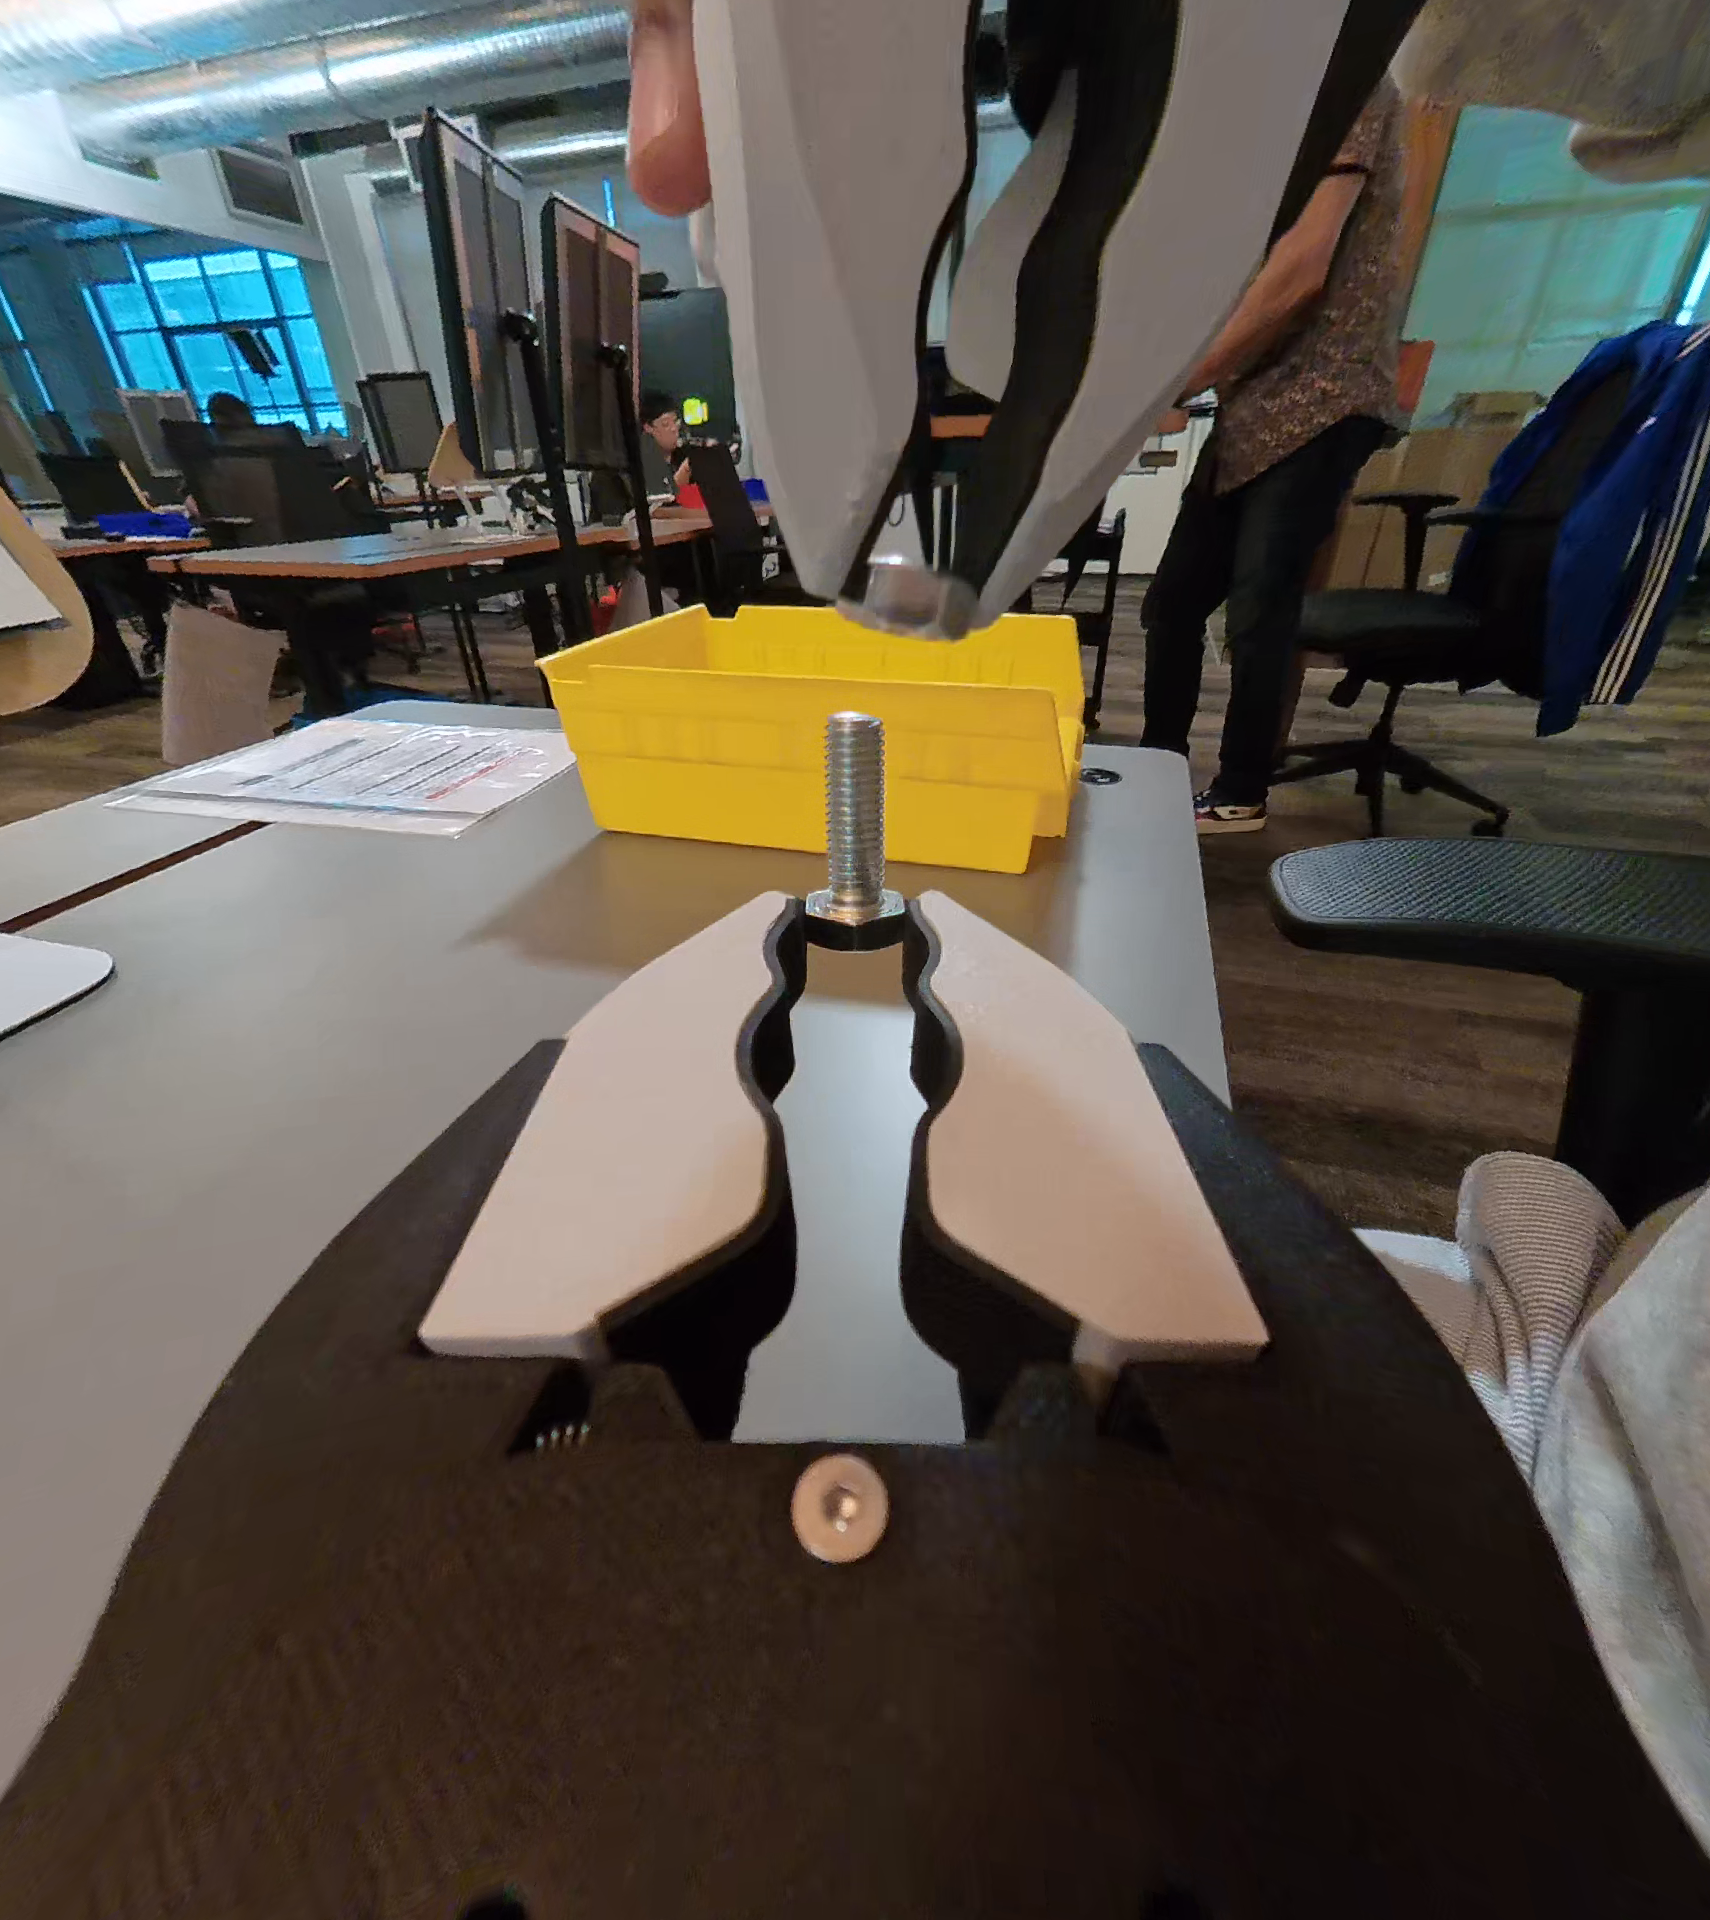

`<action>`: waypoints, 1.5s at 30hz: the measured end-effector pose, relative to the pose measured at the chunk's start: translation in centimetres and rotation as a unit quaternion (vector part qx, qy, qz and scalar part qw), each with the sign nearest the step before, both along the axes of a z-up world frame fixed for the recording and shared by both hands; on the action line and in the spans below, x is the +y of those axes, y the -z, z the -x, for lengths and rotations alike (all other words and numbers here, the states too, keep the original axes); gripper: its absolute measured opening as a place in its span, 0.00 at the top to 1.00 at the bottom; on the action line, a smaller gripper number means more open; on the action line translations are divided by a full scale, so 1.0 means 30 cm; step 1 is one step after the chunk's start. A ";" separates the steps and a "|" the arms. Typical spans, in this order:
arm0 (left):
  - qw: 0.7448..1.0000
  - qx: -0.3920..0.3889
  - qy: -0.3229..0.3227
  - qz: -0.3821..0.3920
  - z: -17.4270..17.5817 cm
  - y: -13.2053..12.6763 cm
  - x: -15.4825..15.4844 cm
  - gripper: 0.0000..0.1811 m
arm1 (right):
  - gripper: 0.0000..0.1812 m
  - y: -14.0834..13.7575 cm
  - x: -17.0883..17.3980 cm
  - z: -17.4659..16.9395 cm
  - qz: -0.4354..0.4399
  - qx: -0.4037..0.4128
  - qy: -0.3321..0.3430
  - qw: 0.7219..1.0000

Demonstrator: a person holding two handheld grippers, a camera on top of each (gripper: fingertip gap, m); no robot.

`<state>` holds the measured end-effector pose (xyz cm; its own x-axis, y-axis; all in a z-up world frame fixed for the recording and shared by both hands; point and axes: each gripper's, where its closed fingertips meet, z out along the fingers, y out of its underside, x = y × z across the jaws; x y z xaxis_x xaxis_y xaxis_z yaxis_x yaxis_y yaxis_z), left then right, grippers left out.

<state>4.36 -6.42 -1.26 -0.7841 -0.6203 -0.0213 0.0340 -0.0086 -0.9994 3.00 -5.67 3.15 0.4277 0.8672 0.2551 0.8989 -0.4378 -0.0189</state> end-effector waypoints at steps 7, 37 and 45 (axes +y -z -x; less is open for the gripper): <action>0.999 -0.024 0.018 0.015 0.023 -0.028 0.006 0.90 | 0.90 0.022 0.007 0.000 0.051 -0.057 -0.043 0.996; 0.999 -0.039 -0.024 0.017 -0.008 -0.026 0.048 0.90 | 0.90 0.040 0.023 -0.036 0.090 0.070 0.239 0.964; 0.998 -0.040 -0.027 0.043 -0.008 -0.046 0.067 0.90 | 0.83 0.008 0.037 -0.029 0.050 0.117 0.239 0.963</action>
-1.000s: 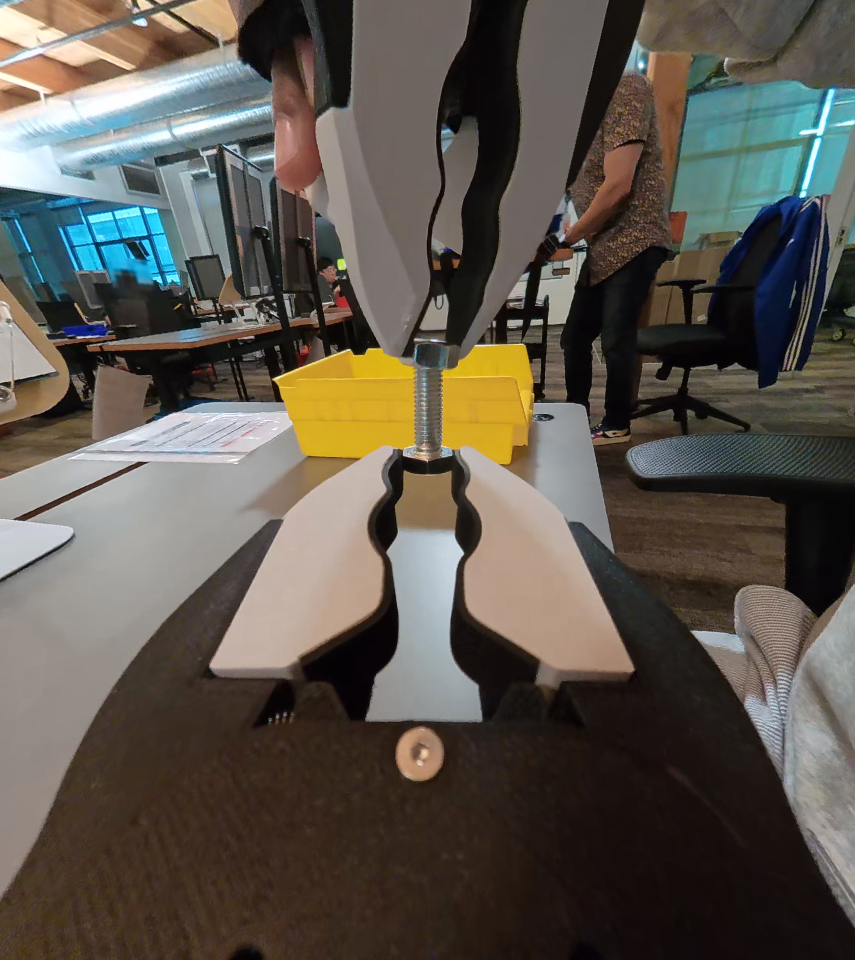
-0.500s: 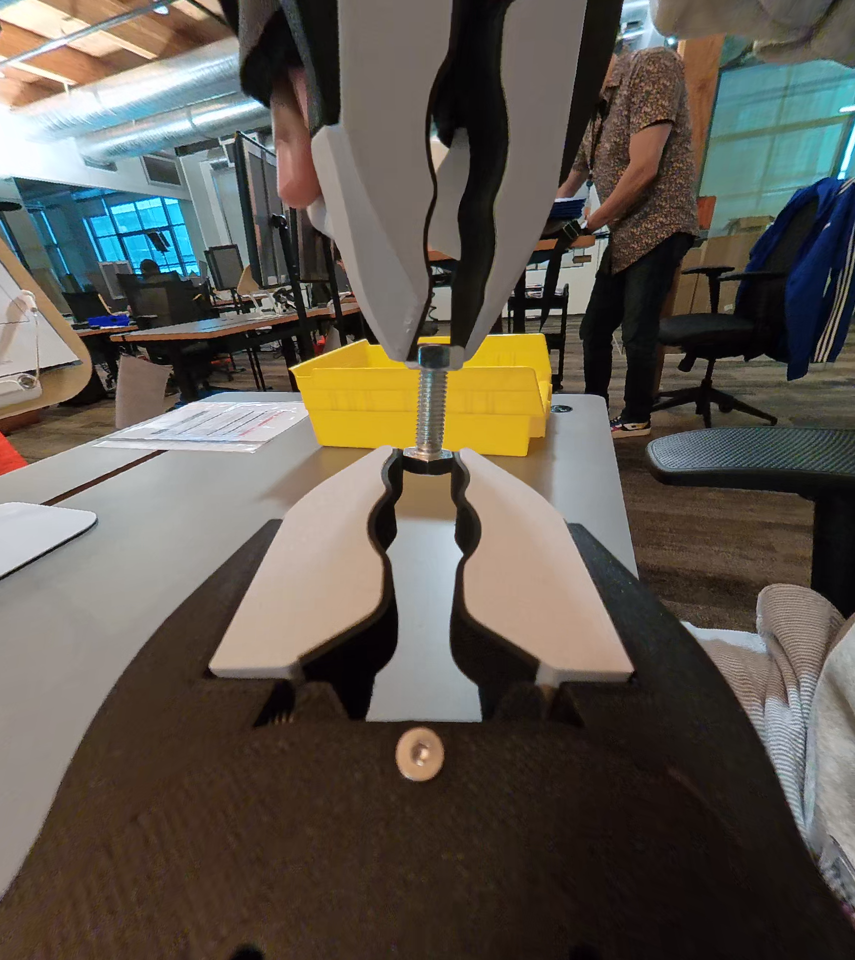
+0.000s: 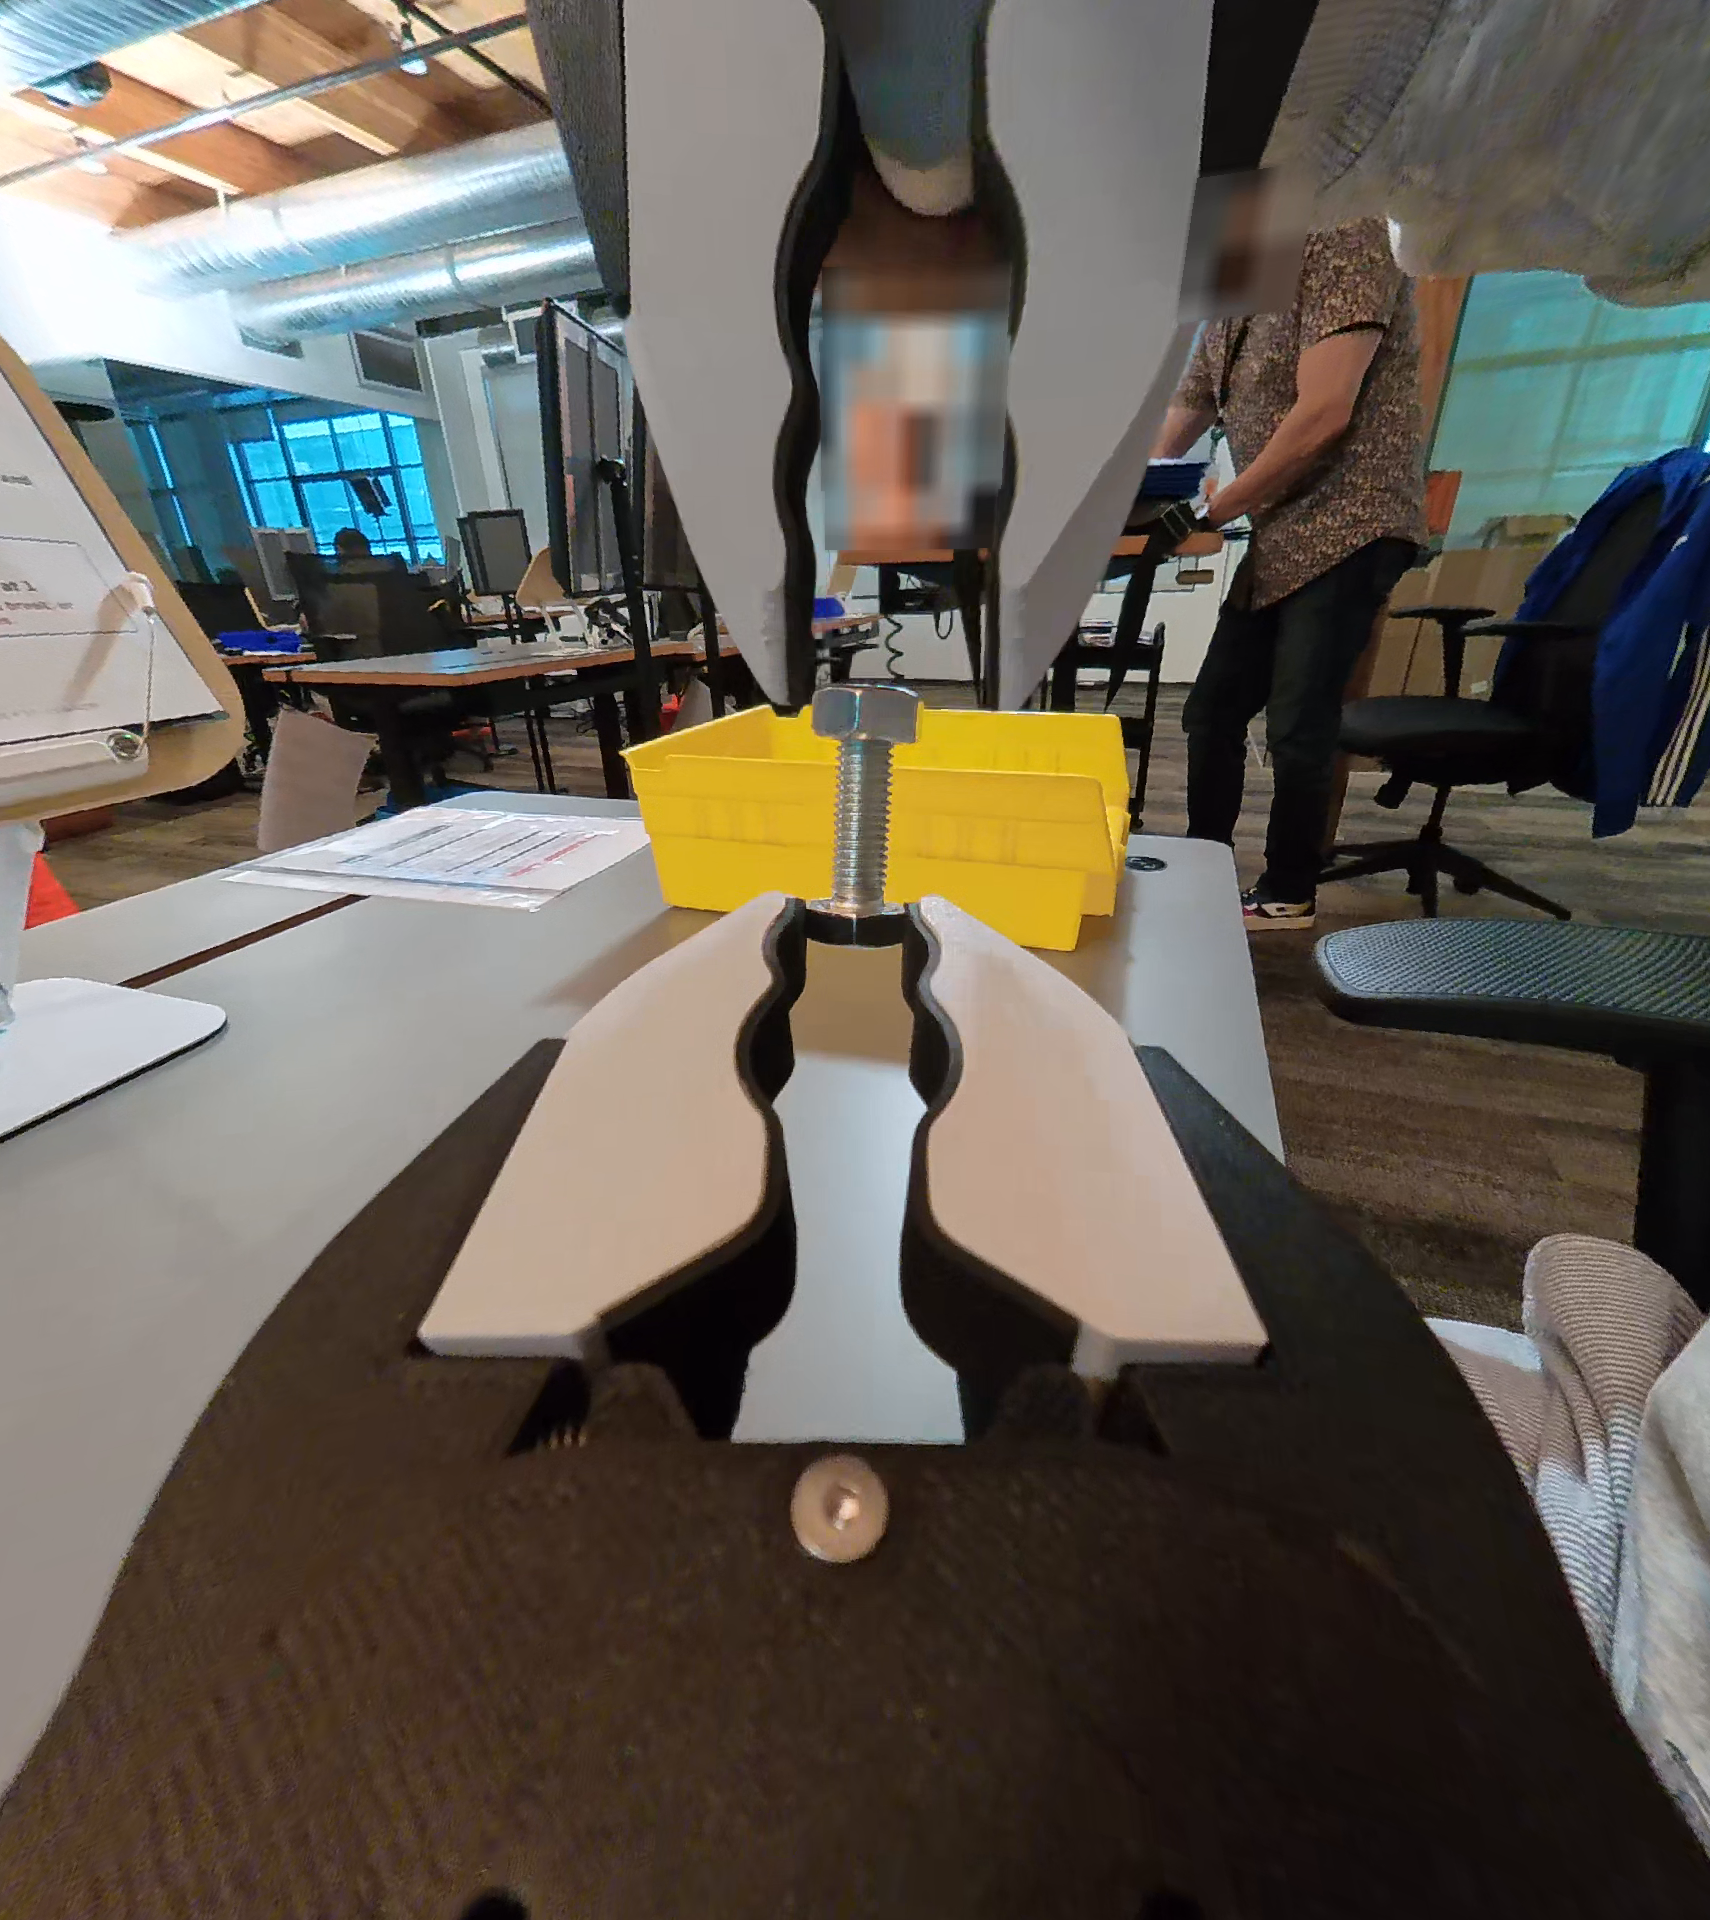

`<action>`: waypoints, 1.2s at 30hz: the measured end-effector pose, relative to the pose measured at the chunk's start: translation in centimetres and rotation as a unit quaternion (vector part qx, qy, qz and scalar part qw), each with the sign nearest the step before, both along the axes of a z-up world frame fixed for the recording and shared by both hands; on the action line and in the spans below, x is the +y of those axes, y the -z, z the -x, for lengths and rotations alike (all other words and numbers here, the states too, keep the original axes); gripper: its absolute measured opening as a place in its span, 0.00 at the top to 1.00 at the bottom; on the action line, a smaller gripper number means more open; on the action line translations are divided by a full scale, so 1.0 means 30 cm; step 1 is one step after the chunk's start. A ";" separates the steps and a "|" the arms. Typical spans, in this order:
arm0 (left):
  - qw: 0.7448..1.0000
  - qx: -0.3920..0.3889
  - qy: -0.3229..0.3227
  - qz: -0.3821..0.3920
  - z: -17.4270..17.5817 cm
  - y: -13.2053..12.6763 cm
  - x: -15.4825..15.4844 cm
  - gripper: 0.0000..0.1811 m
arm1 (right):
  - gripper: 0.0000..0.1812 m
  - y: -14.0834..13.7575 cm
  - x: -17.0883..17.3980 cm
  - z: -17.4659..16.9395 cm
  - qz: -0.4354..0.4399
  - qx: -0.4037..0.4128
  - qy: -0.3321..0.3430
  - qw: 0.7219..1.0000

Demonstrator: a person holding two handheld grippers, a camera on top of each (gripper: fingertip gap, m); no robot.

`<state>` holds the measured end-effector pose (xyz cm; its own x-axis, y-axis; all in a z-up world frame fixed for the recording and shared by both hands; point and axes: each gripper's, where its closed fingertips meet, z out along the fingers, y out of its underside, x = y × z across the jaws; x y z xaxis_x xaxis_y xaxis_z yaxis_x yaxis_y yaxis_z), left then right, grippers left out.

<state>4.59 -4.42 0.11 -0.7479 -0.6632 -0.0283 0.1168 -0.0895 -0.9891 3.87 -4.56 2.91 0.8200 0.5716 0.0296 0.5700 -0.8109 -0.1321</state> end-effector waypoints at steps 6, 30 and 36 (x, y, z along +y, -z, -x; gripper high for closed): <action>1.000 -0.001 0.004 0.004 0.003 -0.003 -0.001 0.90 | 0.83 -0.029 0.022 0.032 -0.048 0.013 -0.026 0.998; 0.999 -0.006 0.001 0.052 0.005 -0.037 0.040 0.90 | 0.78 -0.015 0.065 0.035 -0.086 -0.014 -0.042 0.995; 0.998 -0.006 -0.005 0.069 0.002 -0.048 0.059 0.90 | 0.79 -0.015 0.042 0.012 -0.075 -0.009 -0.021 0.997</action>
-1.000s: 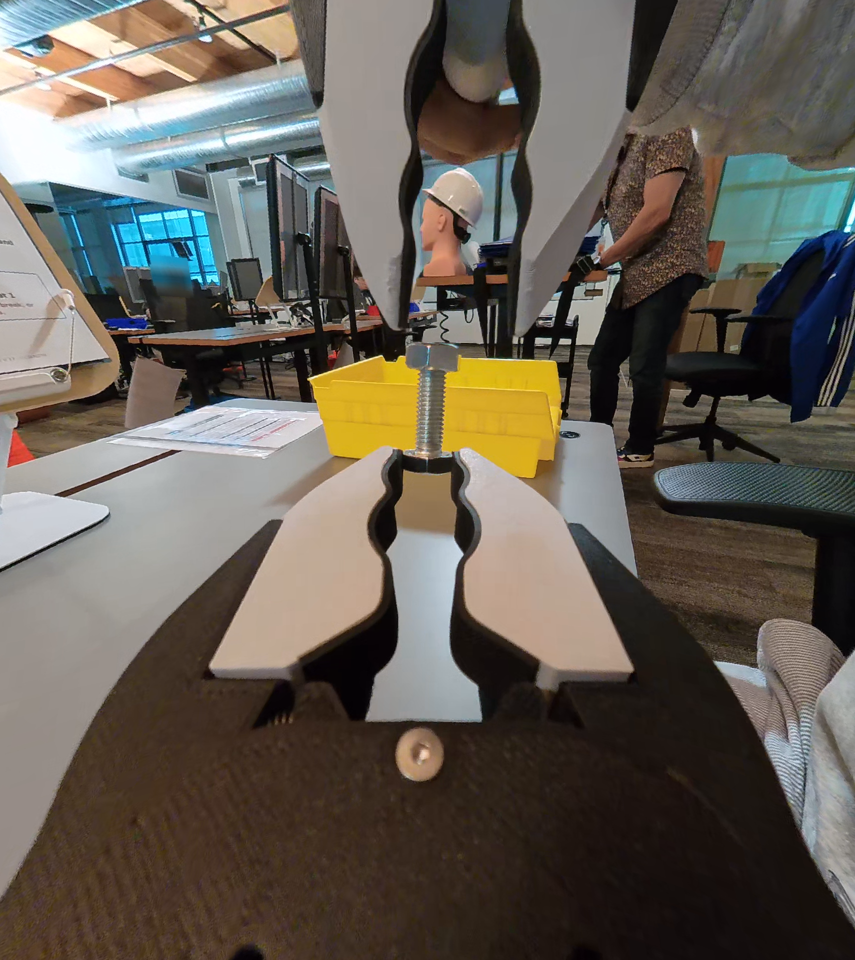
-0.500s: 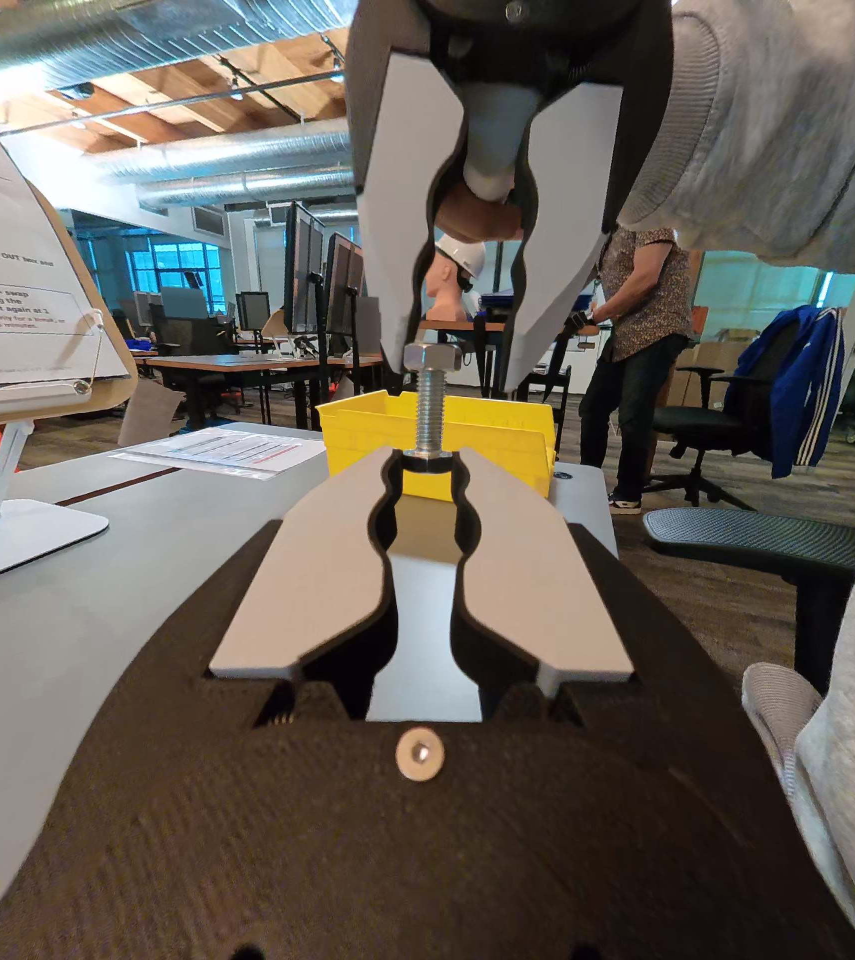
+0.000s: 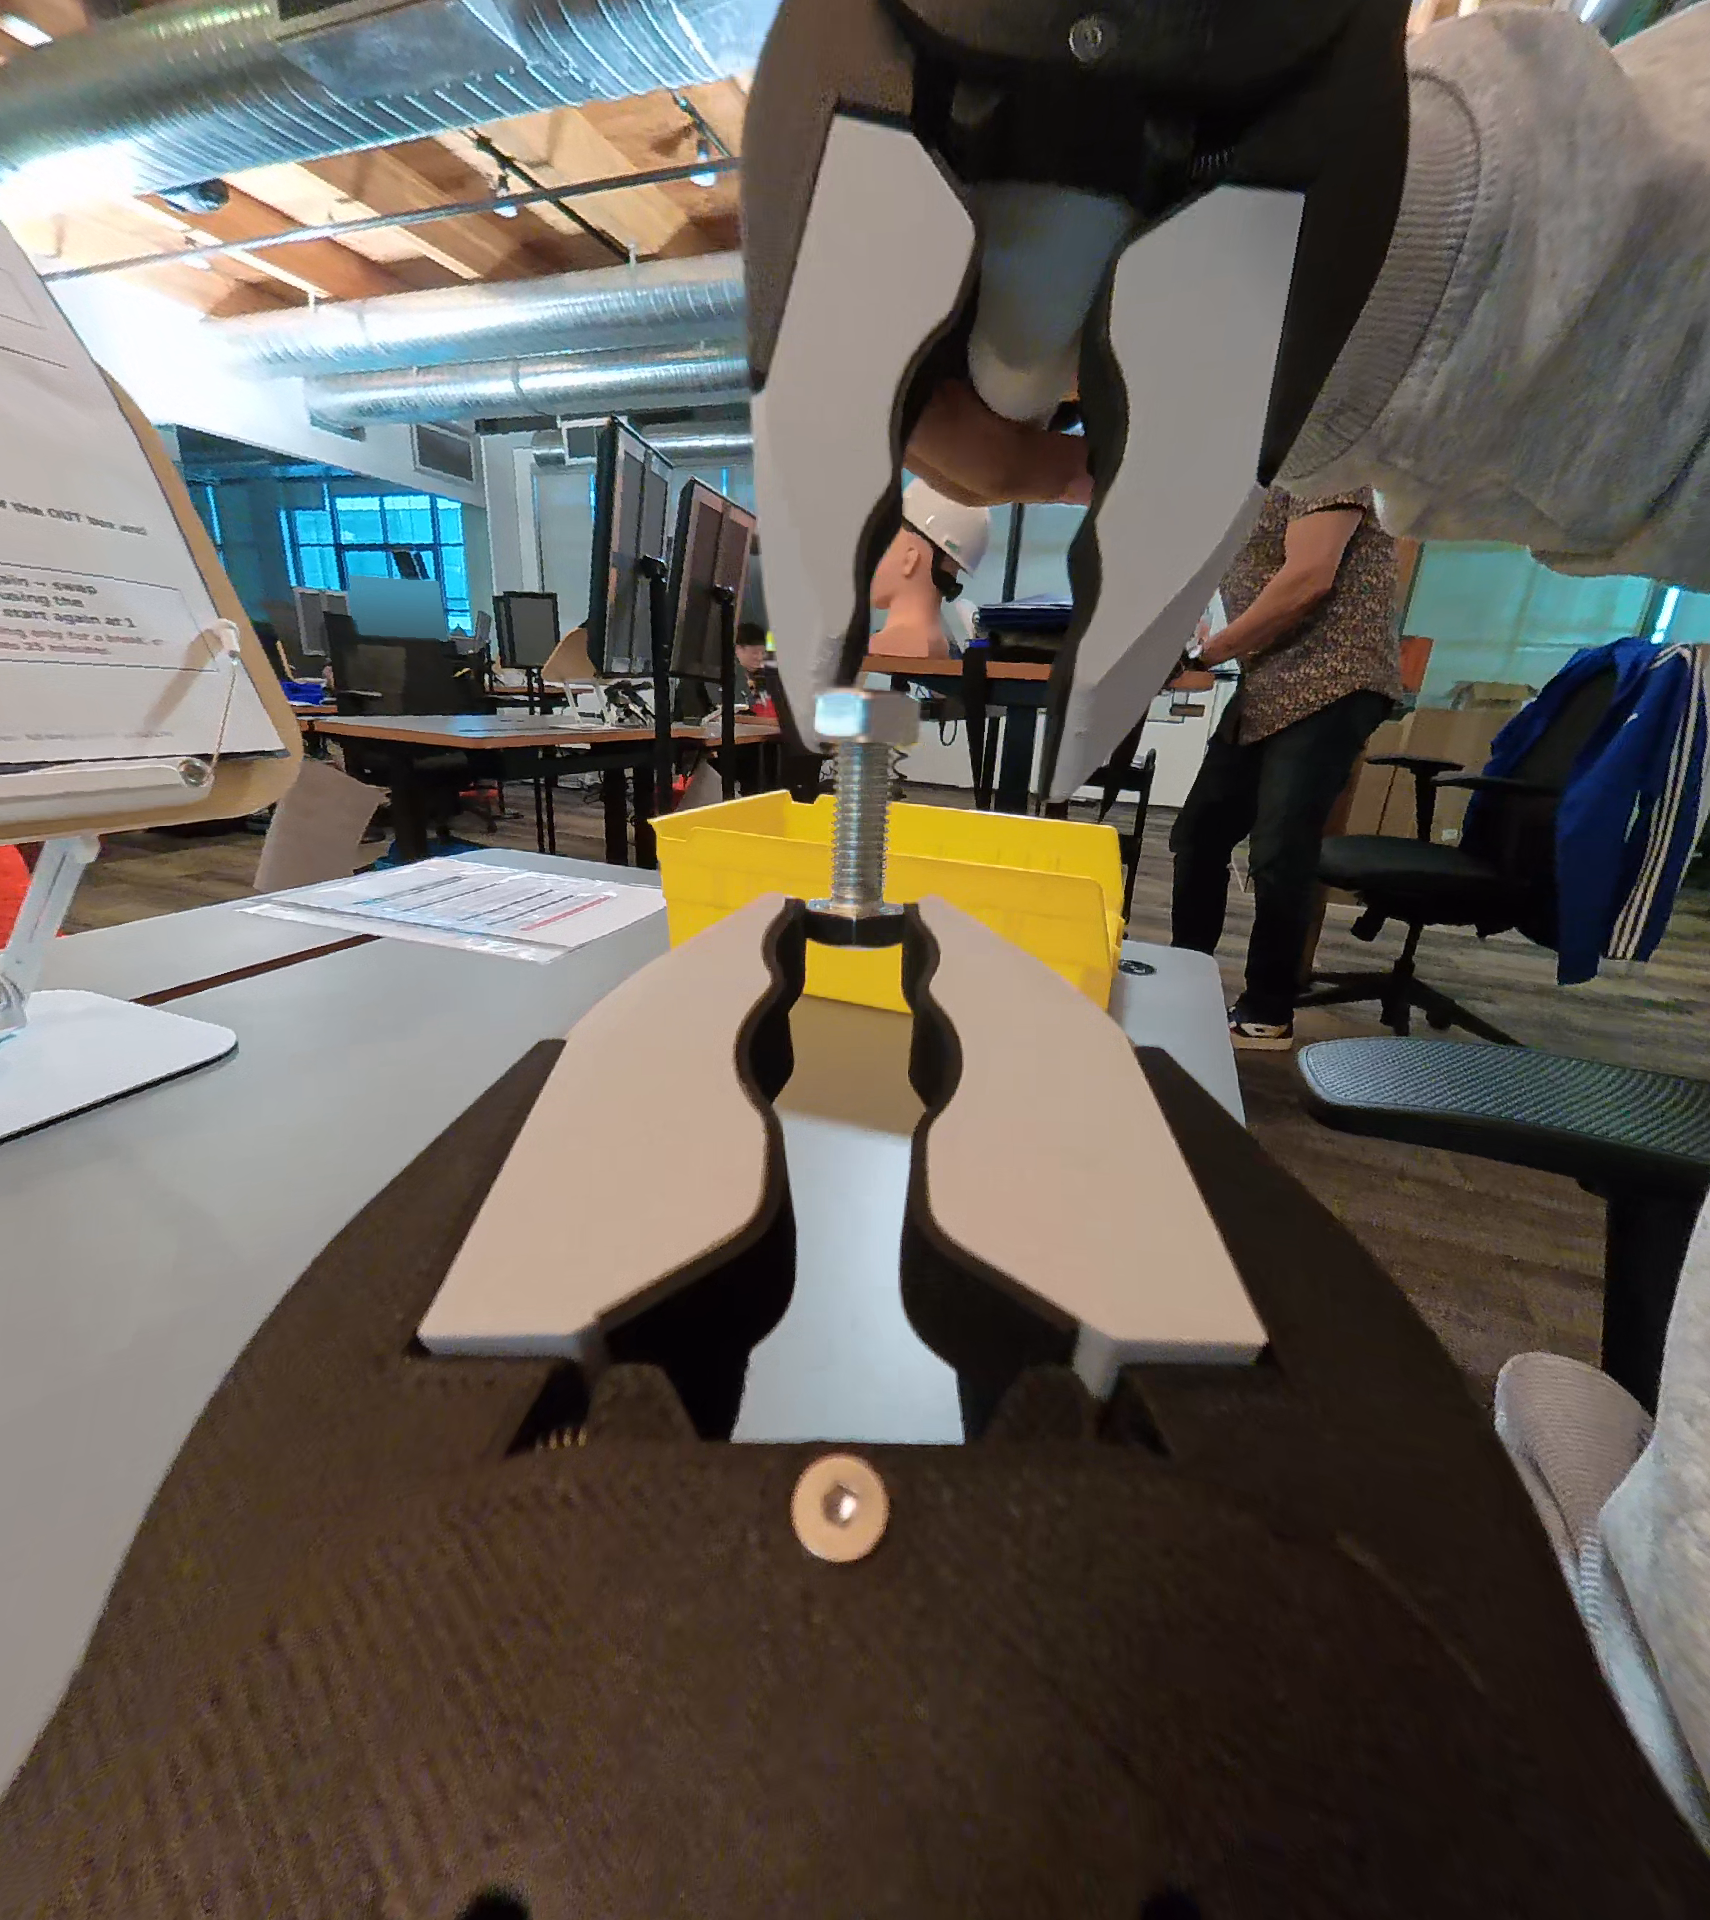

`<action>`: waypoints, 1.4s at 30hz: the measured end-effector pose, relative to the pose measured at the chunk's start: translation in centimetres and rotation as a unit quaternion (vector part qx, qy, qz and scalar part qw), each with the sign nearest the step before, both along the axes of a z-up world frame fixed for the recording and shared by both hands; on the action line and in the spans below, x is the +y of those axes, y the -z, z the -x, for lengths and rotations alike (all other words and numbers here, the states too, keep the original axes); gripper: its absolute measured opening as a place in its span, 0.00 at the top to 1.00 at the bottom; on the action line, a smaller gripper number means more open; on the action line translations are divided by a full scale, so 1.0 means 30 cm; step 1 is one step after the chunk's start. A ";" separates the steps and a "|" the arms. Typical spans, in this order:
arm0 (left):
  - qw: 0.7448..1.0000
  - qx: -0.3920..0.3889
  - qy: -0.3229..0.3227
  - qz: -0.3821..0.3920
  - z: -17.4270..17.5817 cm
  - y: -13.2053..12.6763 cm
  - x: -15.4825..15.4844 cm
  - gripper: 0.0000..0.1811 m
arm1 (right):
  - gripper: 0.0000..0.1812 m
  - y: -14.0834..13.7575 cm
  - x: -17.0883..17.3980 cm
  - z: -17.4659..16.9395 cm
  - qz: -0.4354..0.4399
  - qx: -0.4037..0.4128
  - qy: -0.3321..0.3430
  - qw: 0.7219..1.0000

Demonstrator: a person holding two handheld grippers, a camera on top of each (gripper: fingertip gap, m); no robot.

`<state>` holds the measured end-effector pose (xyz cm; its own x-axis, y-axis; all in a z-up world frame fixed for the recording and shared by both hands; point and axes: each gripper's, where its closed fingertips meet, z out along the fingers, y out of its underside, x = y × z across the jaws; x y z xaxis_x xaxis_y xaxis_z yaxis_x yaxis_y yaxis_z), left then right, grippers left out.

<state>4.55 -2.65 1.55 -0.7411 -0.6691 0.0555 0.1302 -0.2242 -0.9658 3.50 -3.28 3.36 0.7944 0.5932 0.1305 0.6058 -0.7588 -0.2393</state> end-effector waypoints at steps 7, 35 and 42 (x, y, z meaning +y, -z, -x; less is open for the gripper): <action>1.000 0.010 -0.017 -0.014 -0.018 0.017 0.003 0.90 | 0.81 0.006 -0.022 0.054 0.012 0.007 -0.014 1.000; 0.998 0.019 -0.029 -0.057 -0.032 0.053 -0.017 0.90 | 0.83 0.030 -0.004 0.060 0.003 0.036 -0.042 0.998; 0.998 0.016 -0.026 -0.060 -0.028 0.053 -0.024 0.90 | 0.79 0.041 0.010 0.000 0.001 0.016 -0.022 1.000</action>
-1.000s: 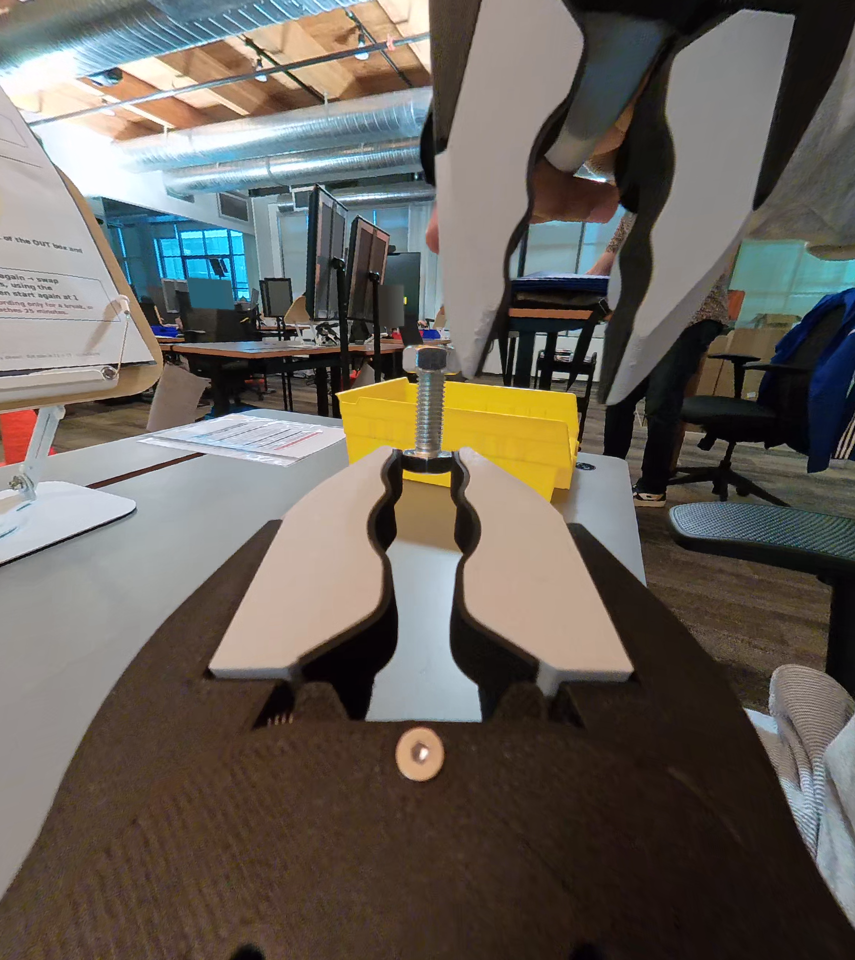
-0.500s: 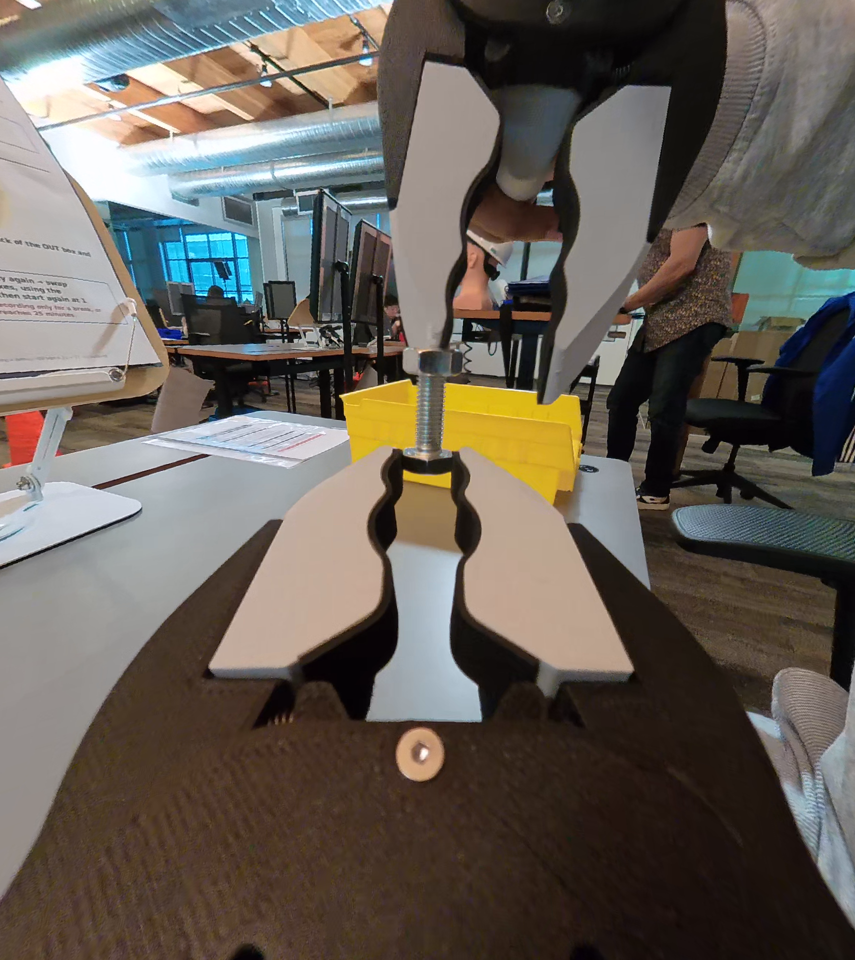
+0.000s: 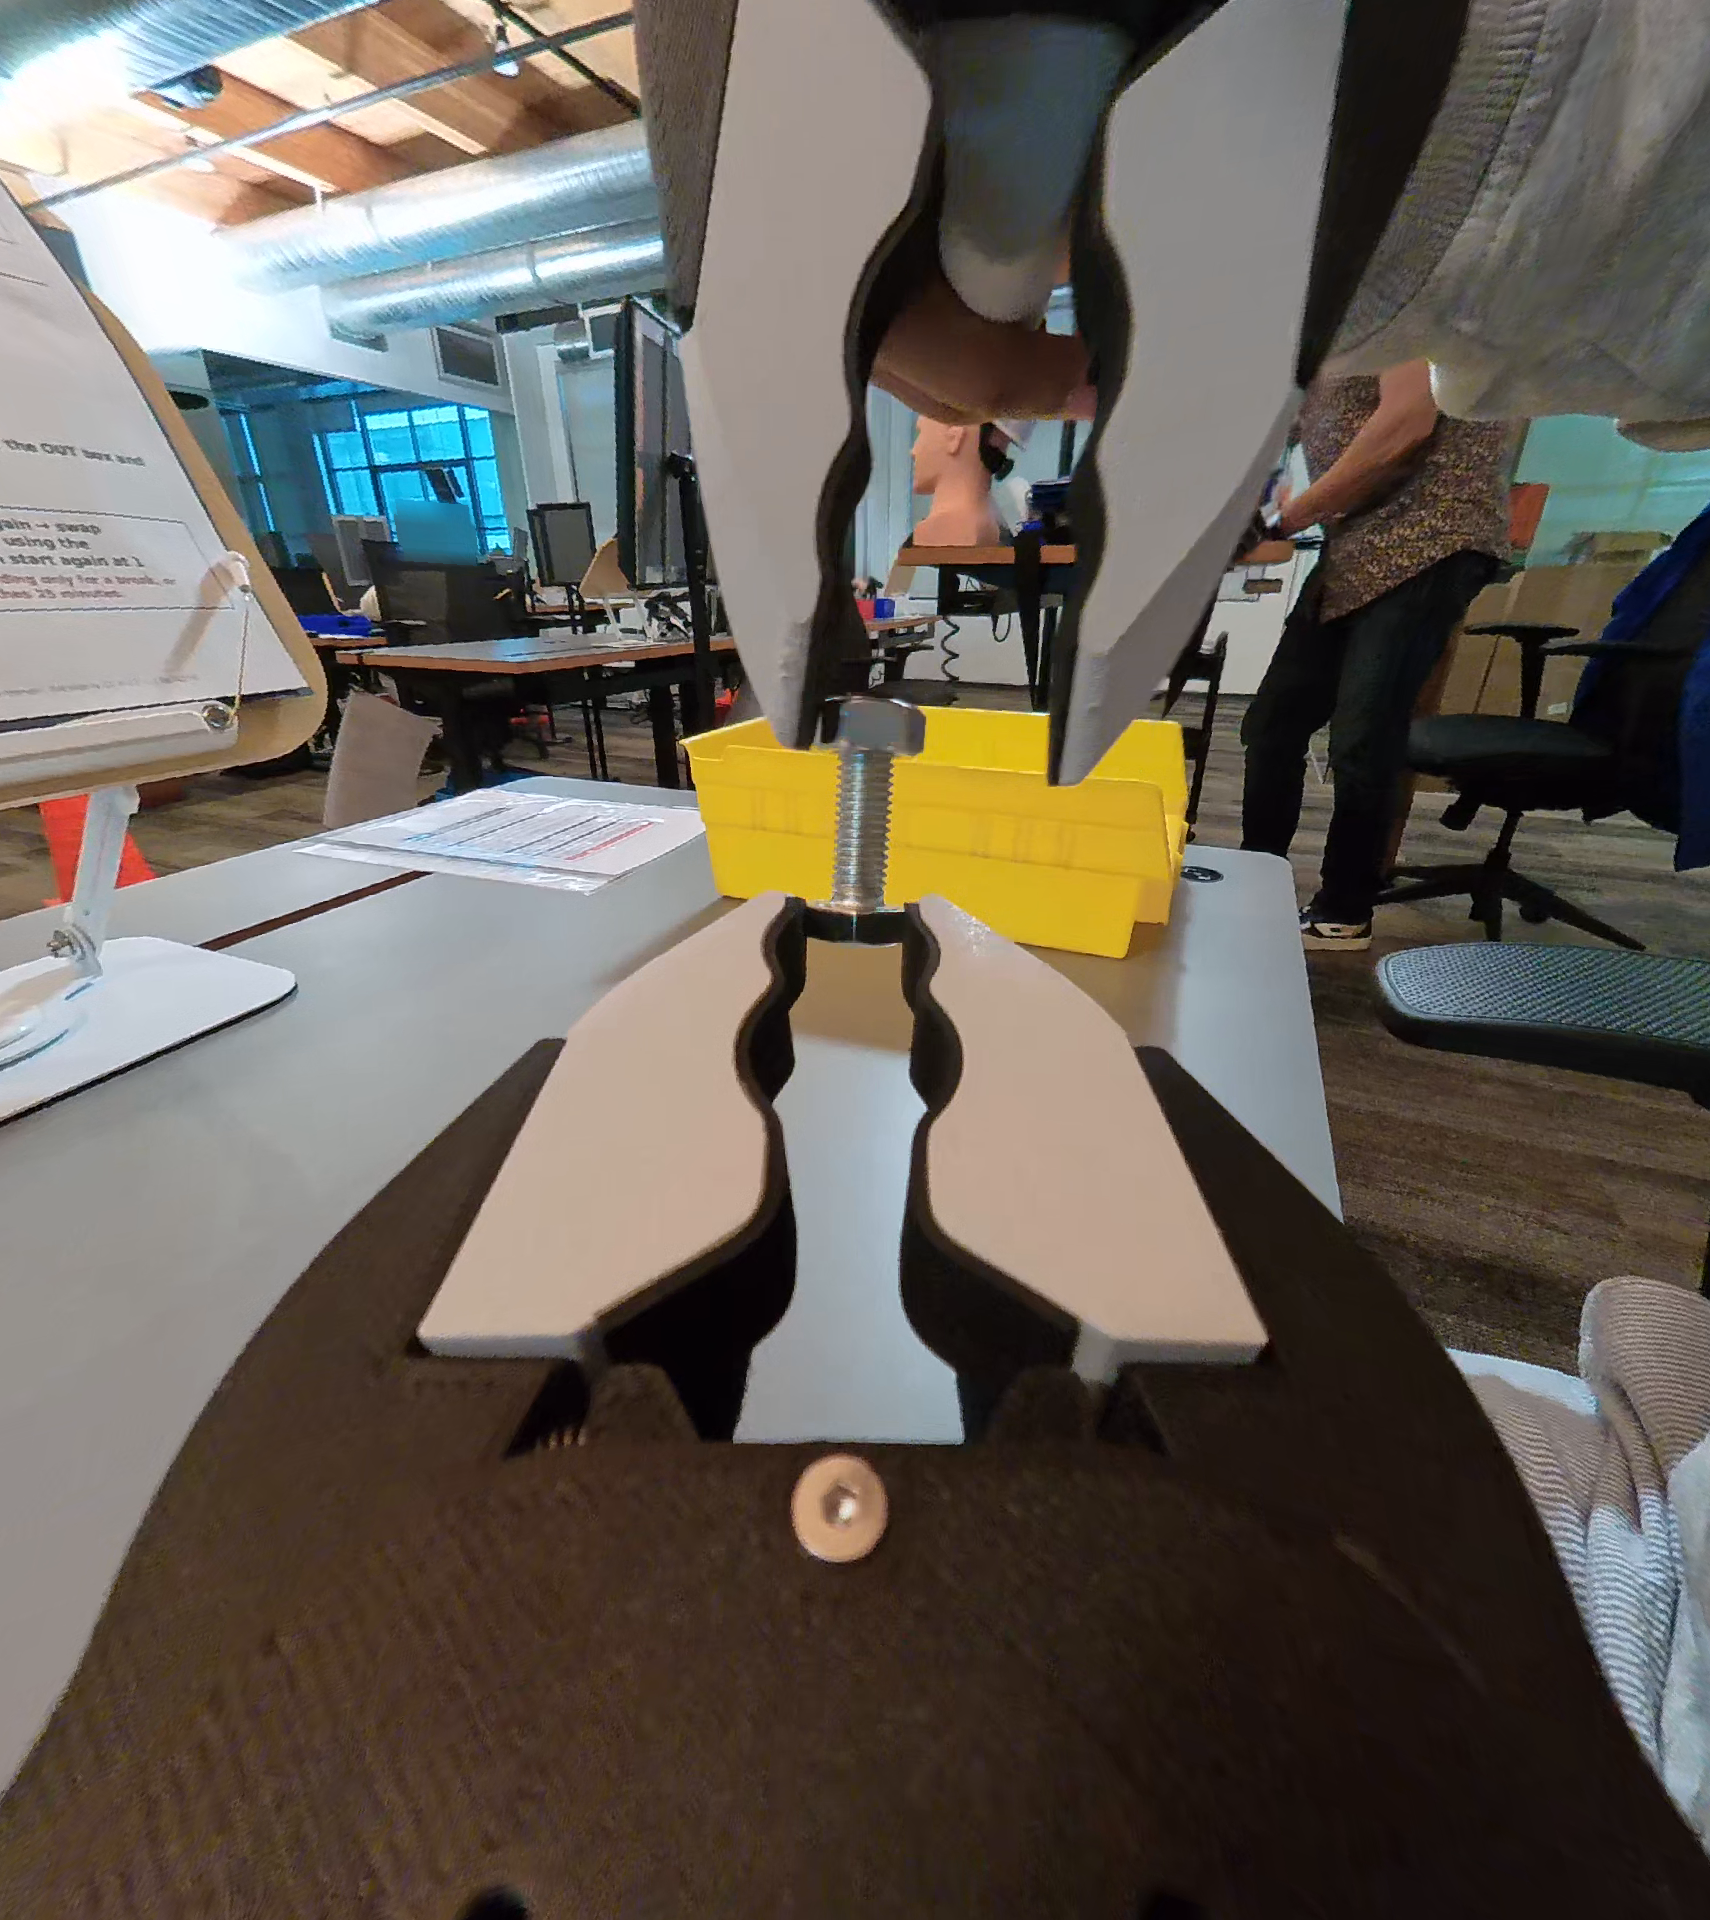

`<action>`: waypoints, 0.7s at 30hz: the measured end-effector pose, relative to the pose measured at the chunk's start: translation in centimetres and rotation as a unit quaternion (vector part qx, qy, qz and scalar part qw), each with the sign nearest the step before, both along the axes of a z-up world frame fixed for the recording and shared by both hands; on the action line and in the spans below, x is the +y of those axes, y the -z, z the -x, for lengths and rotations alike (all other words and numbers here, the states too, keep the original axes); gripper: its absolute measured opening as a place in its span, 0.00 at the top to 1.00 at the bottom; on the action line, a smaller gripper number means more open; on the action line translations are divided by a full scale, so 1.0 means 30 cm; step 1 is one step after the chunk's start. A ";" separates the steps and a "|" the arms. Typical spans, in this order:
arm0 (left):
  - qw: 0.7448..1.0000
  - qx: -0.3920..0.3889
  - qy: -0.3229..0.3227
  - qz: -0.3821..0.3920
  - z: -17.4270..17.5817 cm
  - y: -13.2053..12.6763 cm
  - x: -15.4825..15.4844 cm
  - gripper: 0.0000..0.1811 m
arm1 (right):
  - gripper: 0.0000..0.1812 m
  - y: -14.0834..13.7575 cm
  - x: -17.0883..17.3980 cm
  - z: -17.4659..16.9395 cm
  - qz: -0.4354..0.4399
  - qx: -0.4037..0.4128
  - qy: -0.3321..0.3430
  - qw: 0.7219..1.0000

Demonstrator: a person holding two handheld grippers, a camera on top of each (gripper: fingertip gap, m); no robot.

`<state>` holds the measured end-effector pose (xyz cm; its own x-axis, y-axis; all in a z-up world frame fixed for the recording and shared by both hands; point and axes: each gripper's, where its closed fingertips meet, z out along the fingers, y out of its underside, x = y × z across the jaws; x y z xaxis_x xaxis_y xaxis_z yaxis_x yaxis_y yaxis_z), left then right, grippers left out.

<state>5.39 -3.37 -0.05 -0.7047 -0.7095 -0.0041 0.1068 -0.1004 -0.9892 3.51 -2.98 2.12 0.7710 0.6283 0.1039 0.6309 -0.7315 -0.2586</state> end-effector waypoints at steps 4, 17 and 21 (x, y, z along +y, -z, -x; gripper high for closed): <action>1.000 -0.005 0.001 0.016 0.004 -0.014 0.014 0.90 | 0.79 0.013 -0.017 -0.030 0.008 -0.004 0.013 1.000; 1.000 0.016 -0.019 -0.005 -0.020 0.017 0.018 0.90 | 0.84 0.014 -0.019 0.036 0.008 0.017 -0.012 1.000; 1.000 0.010 -0.016 -0.012 -0.015 0.018 0.009 0.90 | 0.83 0.012 0.001 0.019 -0.001 0.003 -0.011 1.000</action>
<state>5.83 -3.10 -0.60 -0.6824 -0.7310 -0.0075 0.0894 -0.0732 -0.9933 2.93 -2.95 1.76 0.7578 0.6446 0.1012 0.6452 -0.7171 -0.2636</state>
